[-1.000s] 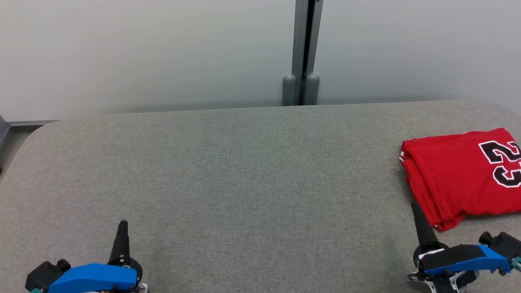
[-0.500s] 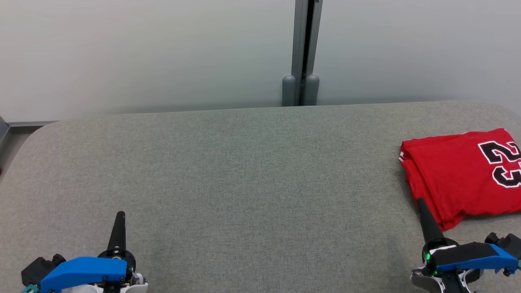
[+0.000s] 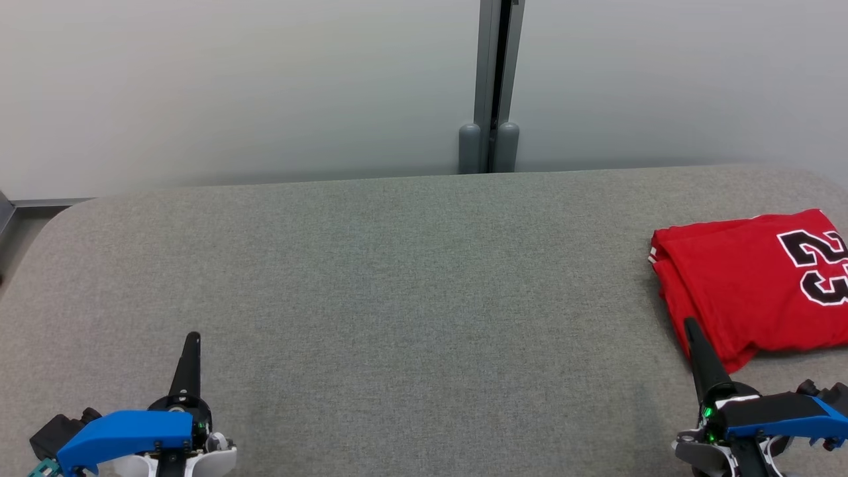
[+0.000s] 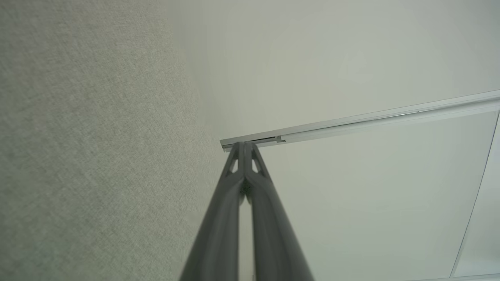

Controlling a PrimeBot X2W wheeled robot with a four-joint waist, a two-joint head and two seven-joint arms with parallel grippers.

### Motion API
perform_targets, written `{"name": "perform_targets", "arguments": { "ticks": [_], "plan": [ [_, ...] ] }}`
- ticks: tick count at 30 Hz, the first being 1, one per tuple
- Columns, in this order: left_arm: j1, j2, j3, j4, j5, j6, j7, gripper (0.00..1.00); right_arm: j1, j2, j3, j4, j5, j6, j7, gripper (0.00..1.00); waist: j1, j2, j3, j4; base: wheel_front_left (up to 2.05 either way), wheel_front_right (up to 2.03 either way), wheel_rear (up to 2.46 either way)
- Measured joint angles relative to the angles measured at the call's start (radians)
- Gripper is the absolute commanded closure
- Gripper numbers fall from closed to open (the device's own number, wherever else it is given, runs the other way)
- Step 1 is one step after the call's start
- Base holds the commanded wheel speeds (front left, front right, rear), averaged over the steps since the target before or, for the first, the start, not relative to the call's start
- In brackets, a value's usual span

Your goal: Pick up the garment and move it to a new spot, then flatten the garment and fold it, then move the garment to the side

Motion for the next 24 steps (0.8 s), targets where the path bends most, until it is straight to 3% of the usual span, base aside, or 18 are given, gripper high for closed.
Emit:
{"name": "perform_targets", "arguments": {
  "ticks": [24],
  "plan": [
    [-0.029, -0.016, 0.041, -0.005, -0.141, -0.021, 0.046, 1.0, -0.001, 0.0, -0.028, -0.027, 0.177, 0.0, 0.048, 1.0, 0.0, 0.0, -0.003, -0.001, 0.0, 0.0, 0.0]
  ]
}}
